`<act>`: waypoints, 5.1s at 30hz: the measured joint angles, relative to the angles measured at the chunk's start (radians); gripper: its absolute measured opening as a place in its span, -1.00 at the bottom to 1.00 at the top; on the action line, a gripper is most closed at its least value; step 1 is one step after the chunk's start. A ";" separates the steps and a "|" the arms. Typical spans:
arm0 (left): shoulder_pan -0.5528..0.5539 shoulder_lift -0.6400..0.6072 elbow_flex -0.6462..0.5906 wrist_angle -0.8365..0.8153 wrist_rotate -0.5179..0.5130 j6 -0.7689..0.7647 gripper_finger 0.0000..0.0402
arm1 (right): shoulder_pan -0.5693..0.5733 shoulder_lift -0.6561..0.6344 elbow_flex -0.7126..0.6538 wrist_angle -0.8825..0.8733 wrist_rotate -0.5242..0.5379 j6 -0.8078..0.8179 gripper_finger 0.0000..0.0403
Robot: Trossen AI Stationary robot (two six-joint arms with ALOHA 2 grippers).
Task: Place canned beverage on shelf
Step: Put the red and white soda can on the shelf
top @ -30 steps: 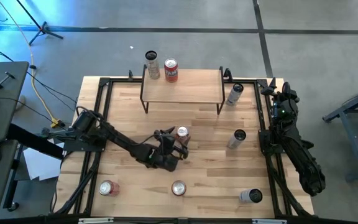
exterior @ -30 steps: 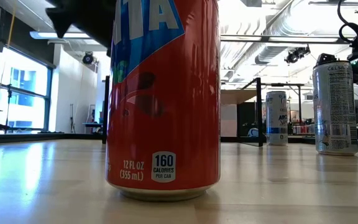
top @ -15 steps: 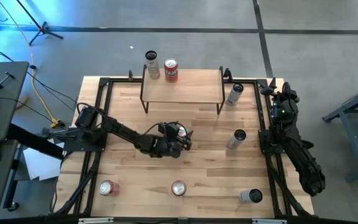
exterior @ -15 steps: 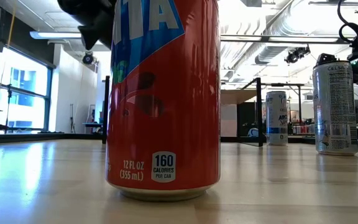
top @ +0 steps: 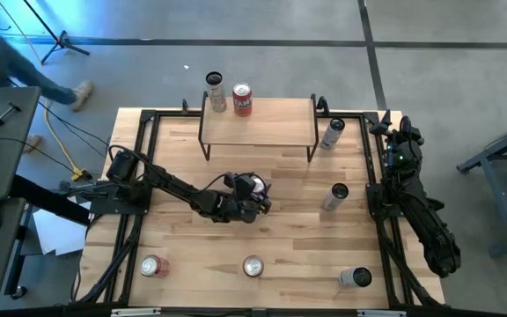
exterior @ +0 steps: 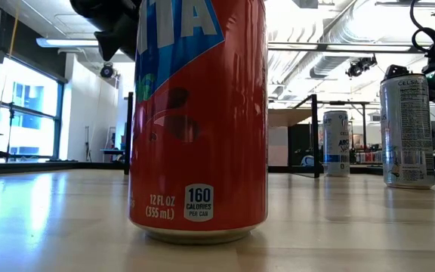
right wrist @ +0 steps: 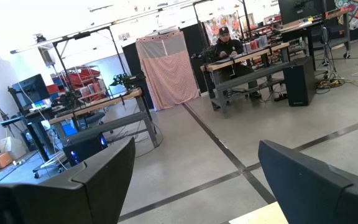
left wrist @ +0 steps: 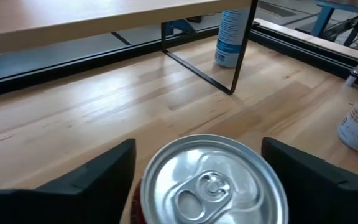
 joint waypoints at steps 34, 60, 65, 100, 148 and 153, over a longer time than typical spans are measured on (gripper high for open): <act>-0.020 -0.046 0.088 0.028 -0.109 0.262 0.26 | 0.000 0.000 0.000 0.000 0.001 0.000 0.63; 0.229 -0.257 0.147 -0.011 0.270 0.428 0.26 | 0.000 0.000 0.000 0.000 0.000 0.000 0.63; 0.267 -0.253 0.255 -0.124 0.329 0.469 0.26 | 0.000 0.000 0.000 0.000 0.000 0.000 0.63; 0.578 -0.205 0.290 -0.093 0.683 0.498 0.30 | 0.000 0.000 0.000 0.000 0.000 0.000 0.63; 0.393 -0.275 0.291 -0.399 0.456 0.344 0.99 | 0.000 0.000 0.000 0.000 0.000 0.000 0.63; 0.351 -0.280 0.290 -0.496 0.434 0.259 0.99 | 0.000 0.000 0.000 0.000 0.000 0.000 0.63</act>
